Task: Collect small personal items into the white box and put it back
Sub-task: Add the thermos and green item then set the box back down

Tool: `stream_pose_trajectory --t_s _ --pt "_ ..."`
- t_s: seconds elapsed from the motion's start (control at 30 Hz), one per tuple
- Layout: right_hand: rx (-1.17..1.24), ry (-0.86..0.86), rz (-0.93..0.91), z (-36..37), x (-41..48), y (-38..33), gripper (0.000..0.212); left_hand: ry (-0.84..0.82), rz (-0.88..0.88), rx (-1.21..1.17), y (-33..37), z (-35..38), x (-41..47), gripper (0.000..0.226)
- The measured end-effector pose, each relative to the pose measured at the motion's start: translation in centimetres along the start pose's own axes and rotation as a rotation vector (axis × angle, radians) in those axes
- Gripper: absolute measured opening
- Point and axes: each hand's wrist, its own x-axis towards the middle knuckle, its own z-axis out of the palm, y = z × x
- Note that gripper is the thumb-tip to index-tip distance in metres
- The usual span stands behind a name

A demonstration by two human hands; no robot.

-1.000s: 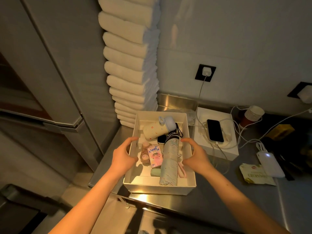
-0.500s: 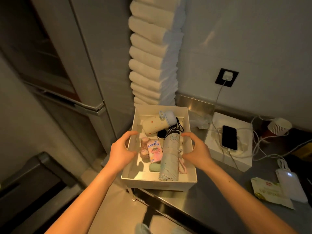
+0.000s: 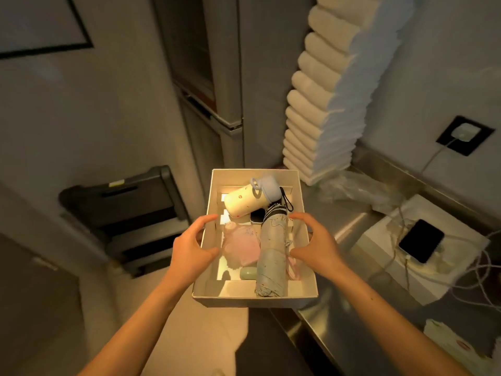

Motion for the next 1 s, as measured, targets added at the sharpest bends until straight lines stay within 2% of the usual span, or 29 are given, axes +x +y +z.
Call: stream_pose_trajectory --t_s 0.3,0.6,0.8,1.0 --pt "0.016 -0.133 -0.041 5.3 -6.7 -2.0 0.071 0.12 -0.132 -0.07 -4.5 -4.2 -10.0 0.068" --pt "-0.019 -0.217 -0.084 10.2 -15.9 -1.8 0.07 0.151 -0.198 -0.157 -10.0 -6.6 -20.7 0.068" --pt "-0.008 -0.288 -0.053 11.6 -20.3 -0.1 0.071 0.177 -0.266 -0.195 -12.3 -5.8 -26.0 0.065" --pt "-0.012 -0.352 -0.025 12.4 -20.9 4.8 0.074 0.206 -0.336 -0.236 -14.8 -1.6 -29.1 0.065"
